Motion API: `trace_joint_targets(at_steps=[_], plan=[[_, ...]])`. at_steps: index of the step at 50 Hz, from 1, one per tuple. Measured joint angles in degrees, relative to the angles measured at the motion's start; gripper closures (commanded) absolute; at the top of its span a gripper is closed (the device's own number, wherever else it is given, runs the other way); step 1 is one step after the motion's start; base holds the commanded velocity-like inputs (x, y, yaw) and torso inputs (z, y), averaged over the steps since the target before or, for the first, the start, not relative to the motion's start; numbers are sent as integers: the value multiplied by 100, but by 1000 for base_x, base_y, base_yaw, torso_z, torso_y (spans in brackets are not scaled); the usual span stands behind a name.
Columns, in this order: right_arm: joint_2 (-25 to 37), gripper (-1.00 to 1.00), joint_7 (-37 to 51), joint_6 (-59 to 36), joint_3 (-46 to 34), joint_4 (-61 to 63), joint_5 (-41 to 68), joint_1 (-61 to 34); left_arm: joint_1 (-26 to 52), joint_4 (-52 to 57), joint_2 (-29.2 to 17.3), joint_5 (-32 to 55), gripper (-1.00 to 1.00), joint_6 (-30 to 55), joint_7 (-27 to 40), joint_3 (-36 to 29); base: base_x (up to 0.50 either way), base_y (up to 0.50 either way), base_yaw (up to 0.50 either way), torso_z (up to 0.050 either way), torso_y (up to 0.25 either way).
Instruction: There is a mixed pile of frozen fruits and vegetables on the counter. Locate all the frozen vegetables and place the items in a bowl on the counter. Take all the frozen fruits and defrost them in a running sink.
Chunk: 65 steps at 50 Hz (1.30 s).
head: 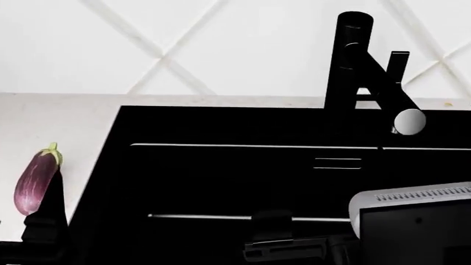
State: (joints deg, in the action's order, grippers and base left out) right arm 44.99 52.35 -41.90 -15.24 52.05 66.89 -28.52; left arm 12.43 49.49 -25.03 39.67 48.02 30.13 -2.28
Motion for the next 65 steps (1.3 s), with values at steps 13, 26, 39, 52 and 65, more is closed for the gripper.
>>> trace_joint_targets(at_steps=[13,26,39,52,65], plan=[[20,-100,45,30,12,-15,23,31,114,-57,-50,147,-100,205,115,39,0,0,0,0,0],[28,-100,57,48,5,-33,55,30,608,-562,-82,591,-100,768,202,146,0,0,0,0,0],[-8,-100,55,23,-80,-43,48,9,942,-1150,-95,717,-100,917,98,146,0,0,0,0,0],[-49,-100,25,30,-146,-64,42,-1,975,-1728,-59,648,-100,799,-83,63,0,0,0,0,0],[-38,-100,14,64,-152,-67,51,13,1223,-2389,-45,410,-100,663,-250,-154,0,0,0,0,0]])
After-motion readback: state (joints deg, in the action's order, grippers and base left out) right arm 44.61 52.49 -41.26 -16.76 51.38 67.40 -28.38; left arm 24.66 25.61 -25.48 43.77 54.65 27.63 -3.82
